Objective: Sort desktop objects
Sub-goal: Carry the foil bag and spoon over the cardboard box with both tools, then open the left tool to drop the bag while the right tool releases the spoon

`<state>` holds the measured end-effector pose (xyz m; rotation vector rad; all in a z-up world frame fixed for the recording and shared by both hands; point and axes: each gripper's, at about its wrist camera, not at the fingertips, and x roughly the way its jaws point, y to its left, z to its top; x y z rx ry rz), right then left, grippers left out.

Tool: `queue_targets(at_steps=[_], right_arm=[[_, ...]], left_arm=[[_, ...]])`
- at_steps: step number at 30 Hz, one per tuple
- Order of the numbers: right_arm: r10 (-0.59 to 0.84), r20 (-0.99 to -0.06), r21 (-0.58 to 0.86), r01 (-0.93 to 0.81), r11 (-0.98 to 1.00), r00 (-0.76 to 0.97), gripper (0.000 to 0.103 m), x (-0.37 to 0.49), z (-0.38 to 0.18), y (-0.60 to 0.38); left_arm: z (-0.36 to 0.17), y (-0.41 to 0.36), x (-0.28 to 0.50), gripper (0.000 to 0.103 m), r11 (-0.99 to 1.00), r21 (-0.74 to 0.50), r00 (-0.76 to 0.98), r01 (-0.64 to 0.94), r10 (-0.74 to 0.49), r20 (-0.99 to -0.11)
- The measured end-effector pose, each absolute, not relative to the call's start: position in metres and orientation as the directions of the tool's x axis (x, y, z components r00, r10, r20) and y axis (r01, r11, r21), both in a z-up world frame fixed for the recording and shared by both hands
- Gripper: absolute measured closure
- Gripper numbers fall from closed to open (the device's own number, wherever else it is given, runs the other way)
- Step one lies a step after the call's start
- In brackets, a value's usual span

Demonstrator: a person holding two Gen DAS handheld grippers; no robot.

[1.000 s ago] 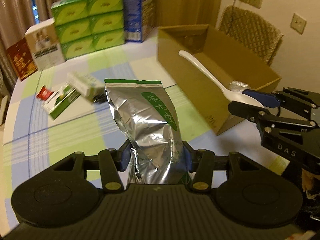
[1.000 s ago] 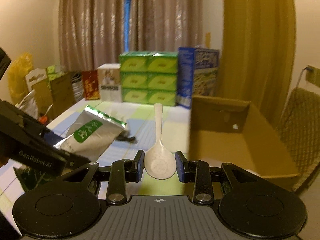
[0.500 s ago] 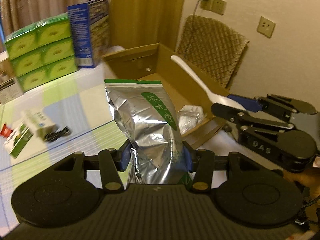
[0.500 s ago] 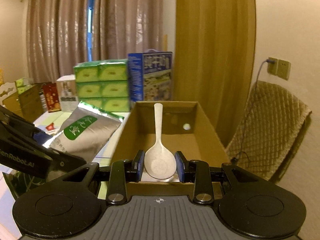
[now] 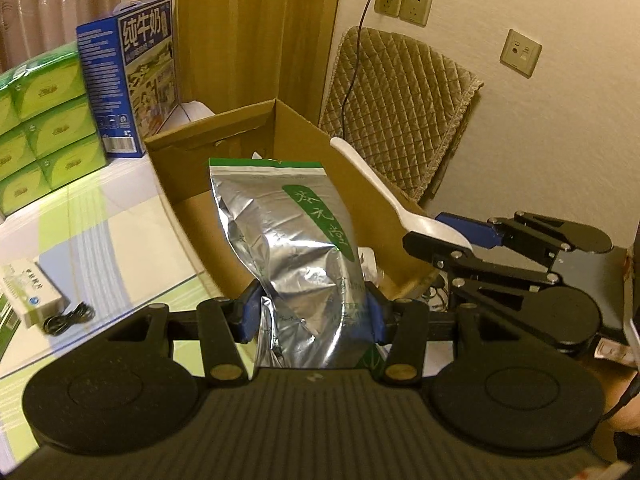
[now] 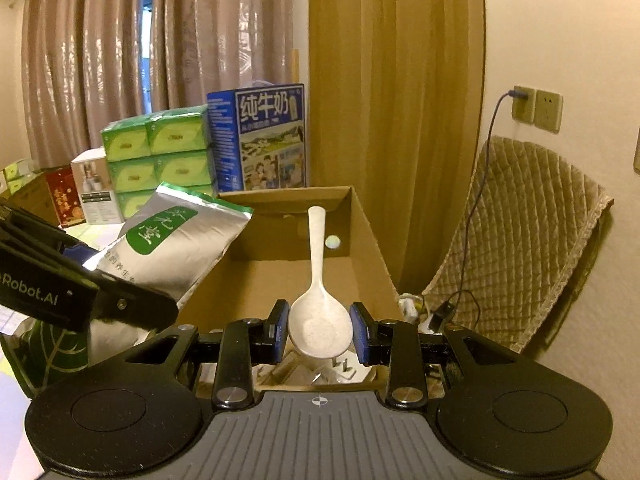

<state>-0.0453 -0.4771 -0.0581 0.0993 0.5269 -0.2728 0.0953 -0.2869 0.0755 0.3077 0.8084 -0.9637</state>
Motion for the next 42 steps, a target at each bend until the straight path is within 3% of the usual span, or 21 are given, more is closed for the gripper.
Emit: queue_targets(at_steps=[16, 25, 27, 28, 36, 42], right_arm=[[-0.243, -0.526, 0.028, 0.303, 0.953, 0.815, 0.073, -0.013, -0.065, -0.501], [-0.181, -0.543, 0.098, 0.276, 0.956, 0.82, 0.073, -0.004, -0.073, -0.498], [-0.16, -0.543, 0.118, 0.264, 0.957, 0.824, 0.06, -0.002, -0.073, -0.497], [-0.164, -0.538, 0.12, 0.268, 0.956, 0.827, 0.046, -0.004, -0.072, -0.495], [-0.171, -0.535, 0.124, 0.277, 0.953, 0.828, 0.041, -0.034, -0.077, -0.48], [-0.168, -0.503, 0.126, 0.263, 0.956, 0.848, 0.03, -0.059, -0.073, -0.453]], left_arm=[[0.061, -0.319, 0.148, 0.057, 0.612, -0.168, 0.331, 0.773, -0.615, -0.715], [0.069, -0.303, 0.155, 0.055, 0.649, -0.145, 0.403, 0.747, -0.615, -0.678], [0.066, -0.293, 0.154, 0.054, 0.657, -0.151, 0.404, 0.739, -0.611, -0.681], [0.065, -0.289, 0.153, 0.054, 0.659, -0.152, 0.405, 0.737, -0.609, -0.682], [0.057, -0.247, 0.137, 0.05, 0.684, -0.153, 0.421, 0.713, -0.592, -0.687], [0.05, -0.208, 0.12, 0.042, 0.719, -0.16, 0.444, 0.677, -0.571, -0.69]])
